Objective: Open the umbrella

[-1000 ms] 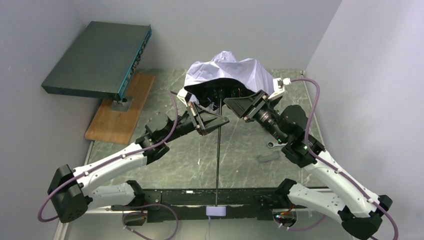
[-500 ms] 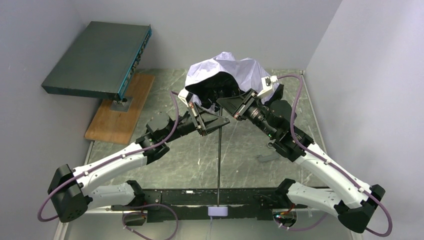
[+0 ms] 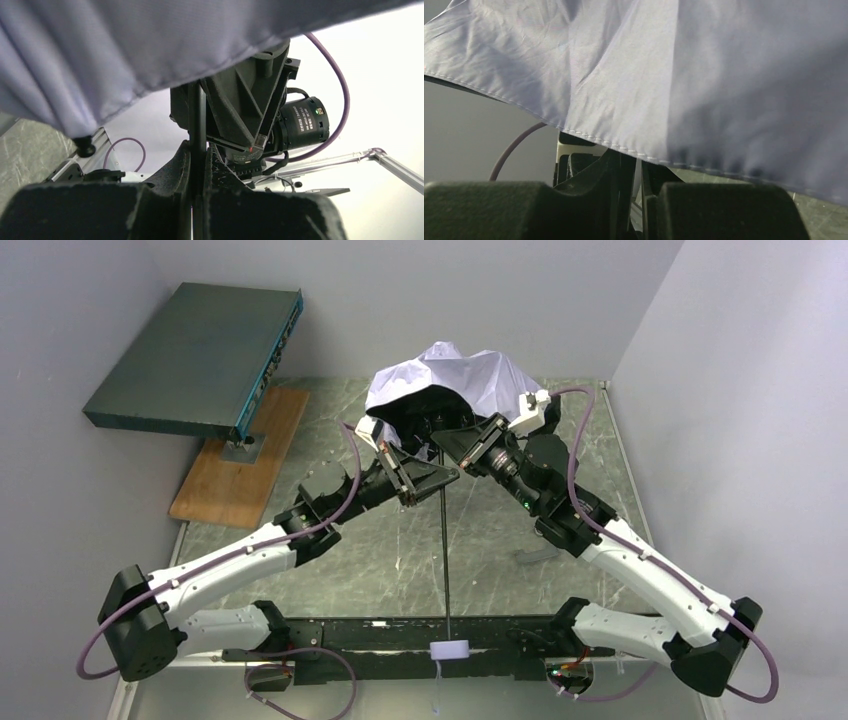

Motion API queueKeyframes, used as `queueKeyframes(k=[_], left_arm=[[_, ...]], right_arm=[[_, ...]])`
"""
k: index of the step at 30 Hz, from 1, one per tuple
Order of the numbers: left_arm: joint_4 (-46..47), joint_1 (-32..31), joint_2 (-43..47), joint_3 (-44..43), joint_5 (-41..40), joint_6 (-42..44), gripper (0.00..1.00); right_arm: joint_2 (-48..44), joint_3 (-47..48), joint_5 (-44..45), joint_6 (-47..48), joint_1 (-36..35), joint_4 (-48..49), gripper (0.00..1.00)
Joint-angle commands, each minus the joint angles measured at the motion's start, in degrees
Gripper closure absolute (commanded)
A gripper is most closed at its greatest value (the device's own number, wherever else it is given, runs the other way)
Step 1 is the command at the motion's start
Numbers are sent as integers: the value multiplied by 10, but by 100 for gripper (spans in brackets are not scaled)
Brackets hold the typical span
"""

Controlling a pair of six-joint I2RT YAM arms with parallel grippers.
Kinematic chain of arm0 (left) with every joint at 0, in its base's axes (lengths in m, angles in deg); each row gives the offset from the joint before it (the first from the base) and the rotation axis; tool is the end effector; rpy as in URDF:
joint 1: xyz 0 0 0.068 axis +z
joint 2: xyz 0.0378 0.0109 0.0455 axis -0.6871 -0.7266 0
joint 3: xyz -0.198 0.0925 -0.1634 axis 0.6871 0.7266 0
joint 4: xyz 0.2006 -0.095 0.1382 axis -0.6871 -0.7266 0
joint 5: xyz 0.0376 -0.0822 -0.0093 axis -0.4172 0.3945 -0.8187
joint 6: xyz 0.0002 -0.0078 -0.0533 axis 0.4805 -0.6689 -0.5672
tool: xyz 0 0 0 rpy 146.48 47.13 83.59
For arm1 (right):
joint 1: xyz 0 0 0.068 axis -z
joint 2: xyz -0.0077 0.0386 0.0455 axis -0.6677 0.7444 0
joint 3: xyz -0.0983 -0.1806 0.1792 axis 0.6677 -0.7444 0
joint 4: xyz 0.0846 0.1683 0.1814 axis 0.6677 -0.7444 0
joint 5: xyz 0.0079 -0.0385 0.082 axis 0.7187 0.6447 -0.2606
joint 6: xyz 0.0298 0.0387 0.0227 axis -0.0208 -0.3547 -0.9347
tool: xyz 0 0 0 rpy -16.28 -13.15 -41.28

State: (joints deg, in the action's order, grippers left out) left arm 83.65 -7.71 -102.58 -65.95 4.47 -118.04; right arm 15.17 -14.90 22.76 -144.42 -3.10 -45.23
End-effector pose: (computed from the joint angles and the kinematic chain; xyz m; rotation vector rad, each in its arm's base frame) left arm 0.1591 -0.2104 0.3591 -0.2580 1.7260 -2.0514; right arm 0.1676 0.1602 0.4056 0.3103 1.7030 1.2581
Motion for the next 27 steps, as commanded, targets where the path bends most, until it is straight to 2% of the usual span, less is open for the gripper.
queueKeyframes(k=[1,10,19,27], left_arm=[[31,-58,22,-41,63,35,100],[-62,-153,26,-49,11,78,100],[-151,-226,-24,-126,-16,121,100],[-179,-269,-49,-153,-36,126,100]], right_arm=[[20,27,143,14,33,16,97],[33,44,228,-8,91,13,100],[39,37,309,2,109,61,100],[95,108,317,12,173,72,100]])
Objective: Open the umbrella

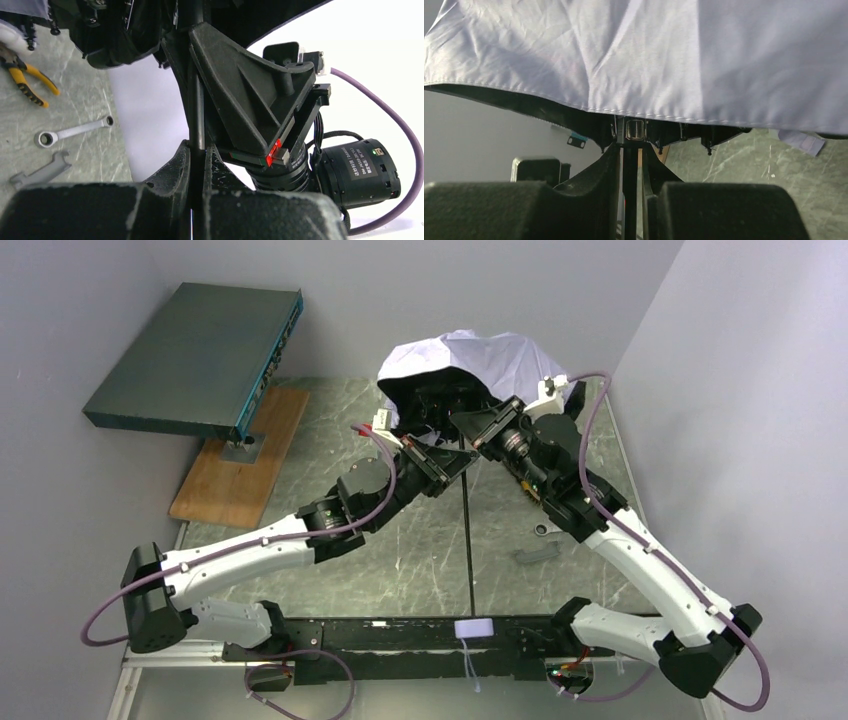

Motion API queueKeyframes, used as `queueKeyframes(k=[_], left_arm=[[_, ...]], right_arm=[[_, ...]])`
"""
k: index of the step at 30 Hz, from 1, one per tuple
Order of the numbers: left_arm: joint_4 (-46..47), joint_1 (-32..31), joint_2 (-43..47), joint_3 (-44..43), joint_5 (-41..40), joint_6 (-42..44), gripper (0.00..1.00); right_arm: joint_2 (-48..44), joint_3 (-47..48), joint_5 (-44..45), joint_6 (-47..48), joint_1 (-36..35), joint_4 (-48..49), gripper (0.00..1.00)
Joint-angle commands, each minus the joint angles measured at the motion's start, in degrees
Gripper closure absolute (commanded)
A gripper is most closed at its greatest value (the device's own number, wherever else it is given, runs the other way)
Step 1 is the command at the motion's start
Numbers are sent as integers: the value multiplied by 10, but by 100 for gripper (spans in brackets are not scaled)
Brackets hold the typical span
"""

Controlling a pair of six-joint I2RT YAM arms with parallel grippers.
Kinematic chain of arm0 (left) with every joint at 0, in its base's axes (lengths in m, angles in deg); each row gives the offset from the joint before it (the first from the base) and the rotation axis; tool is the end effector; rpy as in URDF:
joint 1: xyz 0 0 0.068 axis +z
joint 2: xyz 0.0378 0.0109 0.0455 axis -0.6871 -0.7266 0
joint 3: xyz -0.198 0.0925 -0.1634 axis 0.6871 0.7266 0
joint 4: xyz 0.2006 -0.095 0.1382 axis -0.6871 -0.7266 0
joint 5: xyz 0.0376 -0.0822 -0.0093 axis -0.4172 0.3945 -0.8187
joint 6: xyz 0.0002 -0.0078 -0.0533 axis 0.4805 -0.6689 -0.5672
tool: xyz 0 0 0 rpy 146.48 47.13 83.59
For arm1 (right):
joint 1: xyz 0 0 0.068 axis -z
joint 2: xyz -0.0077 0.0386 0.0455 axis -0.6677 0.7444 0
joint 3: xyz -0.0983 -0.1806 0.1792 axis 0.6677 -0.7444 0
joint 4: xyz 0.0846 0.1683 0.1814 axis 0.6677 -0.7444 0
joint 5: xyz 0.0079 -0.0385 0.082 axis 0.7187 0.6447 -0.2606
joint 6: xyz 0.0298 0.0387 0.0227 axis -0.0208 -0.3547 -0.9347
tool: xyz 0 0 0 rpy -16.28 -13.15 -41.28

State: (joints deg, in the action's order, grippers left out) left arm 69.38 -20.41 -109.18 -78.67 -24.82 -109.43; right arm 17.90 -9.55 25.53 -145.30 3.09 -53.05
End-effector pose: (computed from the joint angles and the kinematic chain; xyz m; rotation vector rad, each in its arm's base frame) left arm 0.1383 -0.2592 0.3823 -0.4492 1.7259 -1.6869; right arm 0.1901 0.1440 0.4131 0.4570 1.7341 1.0999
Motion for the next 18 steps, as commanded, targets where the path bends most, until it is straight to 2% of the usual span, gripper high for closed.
queueKeyframes(k=[1,7,18], left_arm=[[-38,-147,16,-27,253,40,100],[-42,-166,10,-26,241,37,100],[-38,-175,-4,-24,240,37,100]], right_arm=[[75,63,287,20,120,149,100],[100,96,264,9,166,147,100],[143,161,231,24,207,151,100]])
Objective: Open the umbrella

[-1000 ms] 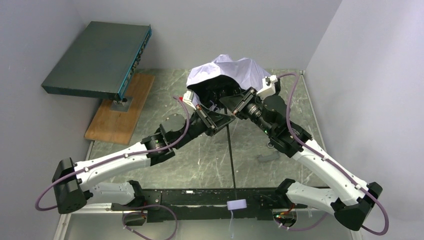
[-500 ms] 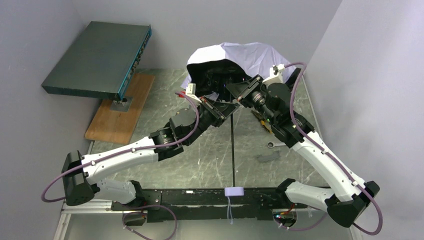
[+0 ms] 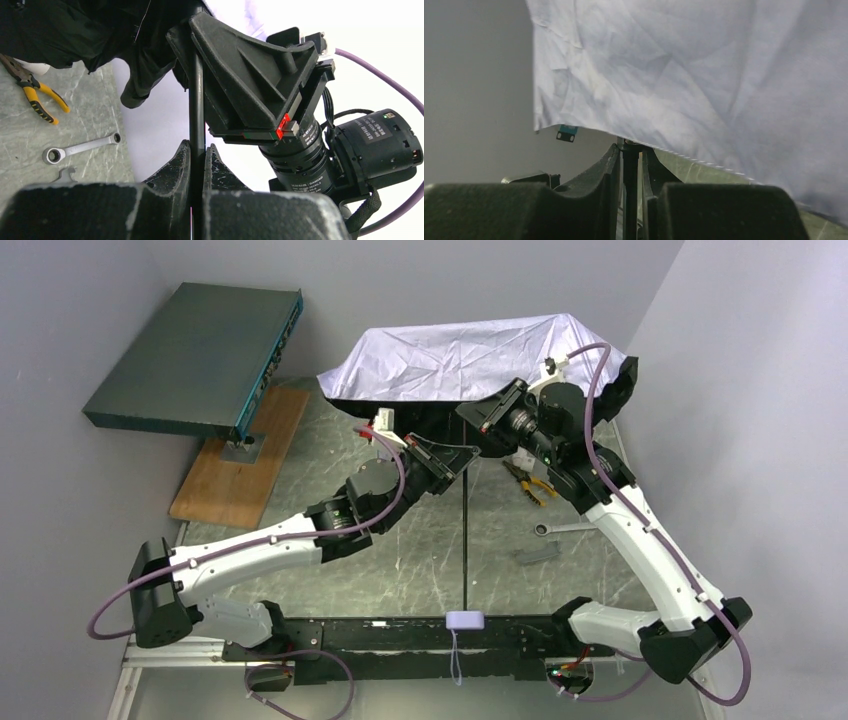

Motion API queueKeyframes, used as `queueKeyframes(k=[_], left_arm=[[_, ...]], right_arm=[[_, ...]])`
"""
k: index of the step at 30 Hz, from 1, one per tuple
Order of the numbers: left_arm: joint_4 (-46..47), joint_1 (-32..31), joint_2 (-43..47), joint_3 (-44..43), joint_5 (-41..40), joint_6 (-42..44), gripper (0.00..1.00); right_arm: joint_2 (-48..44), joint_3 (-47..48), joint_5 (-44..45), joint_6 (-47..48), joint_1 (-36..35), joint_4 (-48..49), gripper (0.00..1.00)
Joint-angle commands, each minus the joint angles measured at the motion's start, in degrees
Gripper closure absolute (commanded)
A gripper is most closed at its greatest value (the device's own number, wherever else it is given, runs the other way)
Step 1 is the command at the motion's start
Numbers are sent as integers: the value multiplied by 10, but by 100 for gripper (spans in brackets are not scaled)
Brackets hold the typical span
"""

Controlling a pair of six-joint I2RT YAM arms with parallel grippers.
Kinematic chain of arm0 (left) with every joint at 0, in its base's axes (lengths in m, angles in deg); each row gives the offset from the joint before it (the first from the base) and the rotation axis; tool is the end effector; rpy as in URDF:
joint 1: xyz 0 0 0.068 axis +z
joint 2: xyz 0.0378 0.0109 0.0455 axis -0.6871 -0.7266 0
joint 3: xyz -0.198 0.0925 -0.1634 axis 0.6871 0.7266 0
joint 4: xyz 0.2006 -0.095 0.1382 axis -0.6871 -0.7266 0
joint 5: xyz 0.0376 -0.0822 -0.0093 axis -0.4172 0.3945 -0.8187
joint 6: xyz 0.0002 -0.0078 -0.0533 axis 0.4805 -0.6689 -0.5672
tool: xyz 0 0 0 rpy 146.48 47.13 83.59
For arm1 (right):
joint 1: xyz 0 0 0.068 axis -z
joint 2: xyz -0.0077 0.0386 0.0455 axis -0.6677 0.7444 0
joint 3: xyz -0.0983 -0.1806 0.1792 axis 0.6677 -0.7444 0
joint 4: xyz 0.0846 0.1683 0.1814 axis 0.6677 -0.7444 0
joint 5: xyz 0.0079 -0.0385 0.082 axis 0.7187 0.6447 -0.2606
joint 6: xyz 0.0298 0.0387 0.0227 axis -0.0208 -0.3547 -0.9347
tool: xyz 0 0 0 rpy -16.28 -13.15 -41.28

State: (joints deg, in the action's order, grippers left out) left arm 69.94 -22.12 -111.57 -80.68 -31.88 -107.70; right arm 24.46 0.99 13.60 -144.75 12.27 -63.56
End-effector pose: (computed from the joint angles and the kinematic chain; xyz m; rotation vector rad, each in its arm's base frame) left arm 0.1380 -0.2698 0.3842 -0.5025 1.6786 -1.6055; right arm 0.2241 0.1280 0.4304 0.4558 1.8684 1.0839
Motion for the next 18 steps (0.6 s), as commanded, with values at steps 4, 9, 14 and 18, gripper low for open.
queueKeyframes(k=[4,9,14,18], left_arm=[[-40,-165,12,-4,312,20,100],[-53,-172,5,-20,311,30,100],[-108,-180,-5,-66,317,54,100],[-134,-187,-4,-90,313,68,100]], right_arm=[[96,85,338,21,132,259,100],[119,123,329,20,148,253,100],[152,181,318,12,168,231,100],[177,233,304,7,181,218,100]])
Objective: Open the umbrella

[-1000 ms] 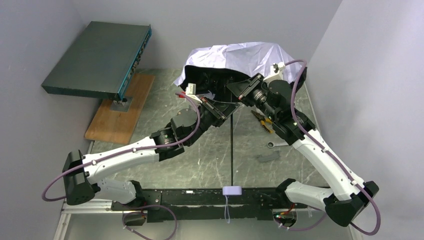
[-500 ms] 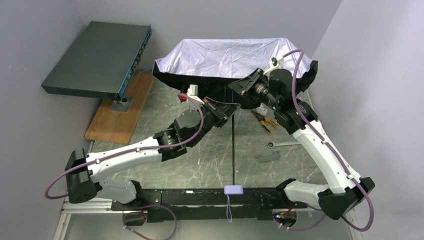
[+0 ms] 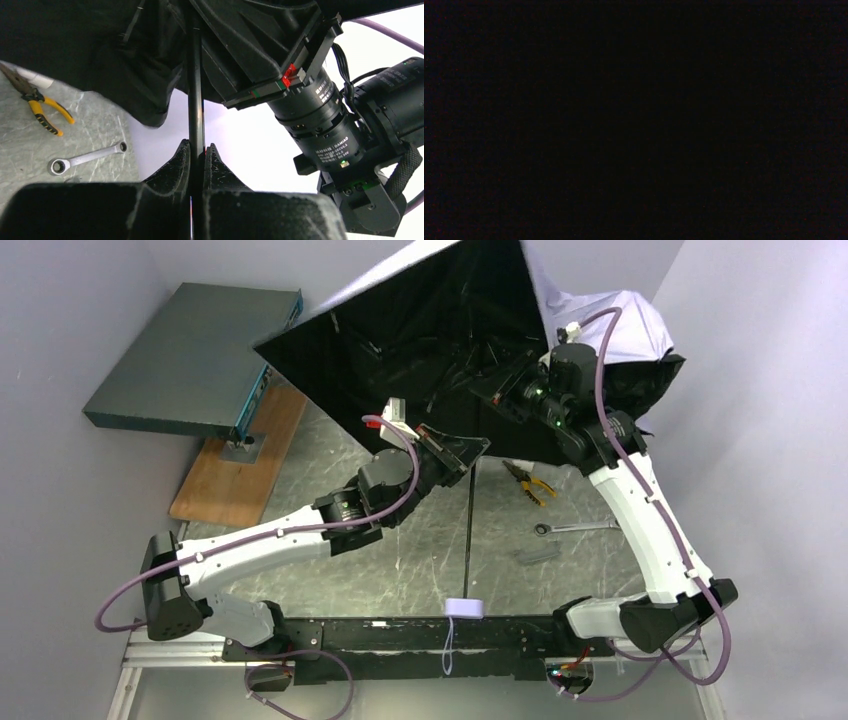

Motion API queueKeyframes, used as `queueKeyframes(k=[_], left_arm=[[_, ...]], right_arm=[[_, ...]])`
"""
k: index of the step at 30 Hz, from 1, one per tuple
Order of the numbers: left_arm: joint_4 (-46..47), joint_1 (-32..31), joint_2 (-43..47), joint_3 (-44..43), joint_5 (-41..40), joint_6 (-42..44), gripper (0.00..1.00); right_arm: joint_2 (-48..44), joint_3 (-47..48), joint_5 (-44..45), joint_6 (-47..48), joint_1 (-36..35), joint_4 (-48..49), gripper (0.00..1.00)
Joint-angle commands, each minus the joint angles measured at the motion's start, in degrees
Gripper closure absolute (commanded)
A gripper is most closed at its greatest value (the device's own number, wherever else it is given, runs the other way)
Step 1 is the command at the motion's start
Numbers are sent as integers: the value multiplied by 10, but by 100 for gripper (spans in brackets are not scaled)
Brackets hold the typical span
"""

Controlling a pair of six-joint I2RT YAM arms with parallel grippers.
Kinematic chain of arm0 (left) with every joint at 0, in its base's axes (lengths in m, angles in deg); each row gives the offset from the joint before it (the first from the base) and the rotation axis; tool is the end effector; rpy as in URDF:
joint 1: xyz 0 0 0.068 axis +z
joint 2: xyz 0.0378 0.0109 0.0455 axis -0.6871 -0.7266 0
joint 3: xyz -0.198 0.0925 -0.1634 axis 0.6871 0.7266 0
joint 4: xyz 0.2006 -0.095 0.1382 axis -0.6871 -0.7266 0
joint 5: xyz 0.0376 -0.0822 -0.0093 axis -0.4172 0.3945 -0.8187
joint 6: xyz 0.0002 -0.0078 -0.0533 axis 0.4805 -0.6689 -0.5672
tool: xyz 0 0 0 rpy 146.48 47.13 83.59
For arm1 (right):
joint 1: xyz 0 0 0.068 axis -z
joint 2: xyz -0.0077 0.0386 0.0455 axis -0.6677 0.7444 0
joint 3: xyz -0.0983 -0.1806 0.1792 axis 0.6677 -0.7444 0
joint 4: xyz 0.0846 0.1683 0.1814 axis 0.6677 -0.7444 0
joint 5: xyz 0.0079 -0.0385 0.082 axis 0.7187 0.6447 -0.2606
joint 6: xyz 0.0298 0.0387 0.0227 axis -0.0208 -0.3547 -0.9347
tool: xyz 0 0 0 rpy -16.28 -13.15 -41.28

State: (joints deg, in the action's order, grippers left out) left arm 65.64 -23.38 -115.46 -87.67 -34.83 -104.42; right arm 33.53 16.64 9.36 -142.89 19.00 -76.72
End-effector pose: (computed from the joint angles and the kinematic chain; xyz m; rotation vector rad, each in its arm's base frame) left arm 0.1398 -0.2866 0.4001 -0.4734 1.6855 -1.5270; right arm 0.2583 0.1124 0.4575 0.5138 1.9635 0.9934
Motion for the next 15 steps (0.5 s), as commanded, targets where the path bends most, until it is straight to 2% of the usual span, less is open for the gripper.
queueKeyframes(k=[1,10,15], left_arm=[[-93,-174,37,-19,339,37,100],[-101,-186,42,-9,325,40,100],[-104,-193,39,-9,314,45,100]], right_arm=[[89,85,343,-14,118,347,100],[114,134,311,-21,139,390,100],[131,151,292,-36,156,449,86]])
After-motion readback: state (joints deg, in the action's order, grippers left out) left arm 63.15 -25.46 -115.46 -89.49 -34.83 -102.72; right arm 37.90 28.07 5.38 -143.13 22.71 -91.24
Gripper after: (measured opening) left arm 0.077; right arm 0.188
